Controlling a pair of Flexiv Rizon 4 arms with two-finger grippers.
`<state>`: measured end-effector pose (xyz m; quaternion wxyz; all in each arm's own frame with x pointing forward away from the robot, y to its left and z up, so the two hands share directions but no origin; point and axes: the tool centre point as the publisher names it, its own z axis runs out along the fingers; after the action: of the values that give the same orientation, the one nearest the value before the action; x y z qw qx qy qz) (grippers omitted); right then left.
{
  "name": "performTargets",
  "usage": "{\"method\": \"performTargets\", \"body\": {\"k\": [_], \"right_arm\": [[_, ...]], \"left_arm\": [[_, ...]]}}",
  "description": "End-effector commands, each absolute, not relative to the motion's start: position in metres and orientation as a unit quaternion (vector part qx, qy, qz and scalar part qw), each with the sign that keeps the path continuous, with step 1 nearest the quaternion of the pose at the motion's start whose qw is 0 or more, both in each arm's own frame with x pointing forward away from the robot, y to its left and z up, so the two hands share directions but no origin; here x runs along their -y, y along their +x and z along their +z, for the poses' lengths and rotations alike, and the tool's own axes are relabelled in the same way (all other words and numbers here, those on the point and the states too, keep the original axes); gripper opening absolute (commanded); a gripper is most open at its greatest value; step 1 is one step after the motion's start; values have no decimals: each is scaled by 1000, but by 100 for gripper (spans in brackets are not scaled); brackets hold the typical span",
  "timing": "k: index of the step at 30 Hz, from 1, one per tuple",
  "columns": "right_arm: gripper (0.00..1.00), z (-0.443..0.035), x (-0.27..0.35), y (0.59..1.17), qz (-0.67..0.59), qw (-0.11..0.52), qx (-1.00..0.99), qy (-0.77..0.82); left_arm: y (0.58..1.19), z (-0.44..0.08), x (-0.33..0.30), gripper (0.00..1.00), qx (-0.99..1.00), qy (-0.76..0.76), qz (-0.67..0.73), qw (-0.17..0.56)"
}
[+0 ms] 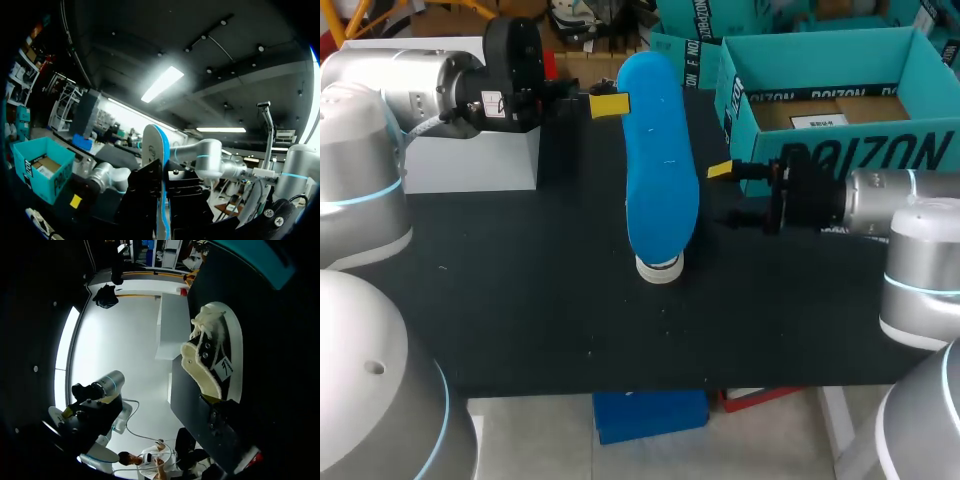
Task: Take the shoe out of the shoebox, open the shoe tongue, remove and reinsert the insole, then place the shoe into the shoebox
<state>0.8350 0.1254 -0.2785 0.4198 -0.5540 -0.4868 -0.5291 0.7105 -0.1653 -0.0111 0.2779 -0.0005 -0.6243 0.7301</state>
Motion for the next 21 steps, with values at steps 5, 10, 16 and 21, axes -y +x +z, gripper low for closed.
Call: {"method": "performTargets", "body": {"k": [5, 10, 16, 21], "right_arm": [[100, -277, -125, 834, -528, 417, 490, -554], [100, -277, -125, 834, -528, 417, 490, -554], [100, -277, -125, 834, -528, 417, 490, -554], [100, -277, -125, 834, -528, 417, 490, -554]], "left_arm": [[713, -7, 167, 0, 635, -46, 736, 229], [707, 3, 166, 0, 681, -266, 677, 91], [705, -19, 157, 0, 706, -383, 595, 34], [710, -40, 147, 0, 716, -442, 540, 2]]}}
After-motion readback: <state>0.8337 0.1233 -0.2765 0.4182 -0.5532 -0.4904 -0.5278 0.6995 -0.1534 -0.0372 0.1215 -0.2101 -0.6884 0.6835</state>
